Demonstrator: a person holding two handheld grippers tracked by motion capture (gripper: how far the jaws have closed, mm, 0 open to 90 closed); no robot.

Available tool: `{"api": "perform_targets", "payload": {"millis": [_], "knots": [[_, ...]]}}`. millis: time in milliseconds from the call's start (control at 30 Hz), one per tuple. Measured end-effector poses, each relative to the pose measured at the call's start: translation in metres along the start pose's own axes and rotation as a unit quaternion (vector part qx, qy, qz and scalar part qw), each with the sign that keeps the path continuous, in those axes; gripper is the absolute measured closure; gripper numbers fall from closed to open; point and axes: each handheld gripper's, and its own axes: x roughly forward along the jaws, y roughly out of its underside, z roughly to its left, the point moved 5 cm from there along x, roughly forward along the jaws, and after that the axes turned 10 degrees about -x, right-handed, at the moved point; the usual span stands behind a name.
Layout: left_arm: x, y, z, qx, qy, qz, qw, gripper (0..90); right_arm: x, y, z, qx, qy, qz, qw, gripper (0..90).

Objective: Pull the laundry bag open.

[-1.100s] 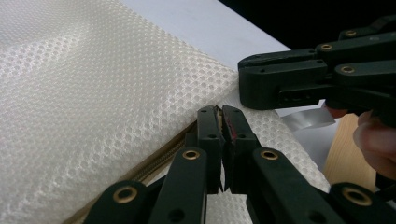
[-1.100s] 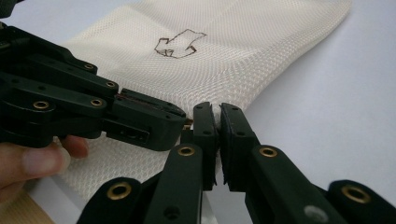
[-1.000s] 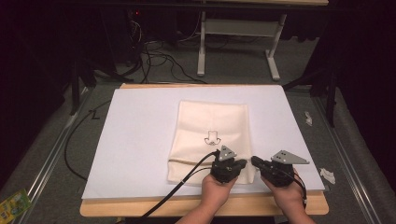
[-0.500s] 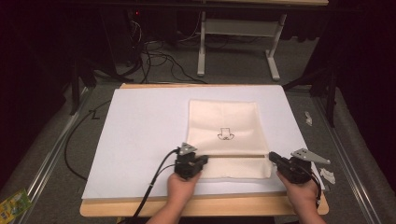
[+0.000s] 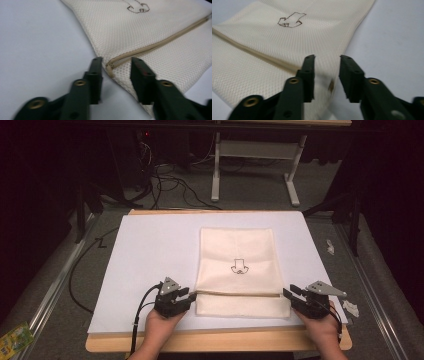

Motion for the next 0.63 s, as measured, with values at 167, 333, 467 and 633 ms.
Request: {"api": "perform_targets", "payload": {"millis": [167,333,467,633], "knots": [[-0.026,-0.010,0.040,0.062,-0.081,0.025,0.9944,28.4,-0.021,0.000,-0.034,0.014,0.050,-0.030,0.9982,22.5],[-0.054,0.003,0.095,0.045,-0.156,0.035,0.9860,23.6,-0.037,0.013,-0.062,0.031,0.110,-0.015,0.9933,13.3],[-0.073,-0.009,0.107,-0.059,-0.107,-0.035,0.9918,6.2,-0.034,0.013,-0.058,0.033,0.104,-0.004,0.9940,9.7],[-0.071,-0.005,0.101,-0.037,-0.101,-0.021,0.9940,0.3,-0.030,0.008,-0.048,0.015,0.090,-0.006,0.9958,7.8]]}}
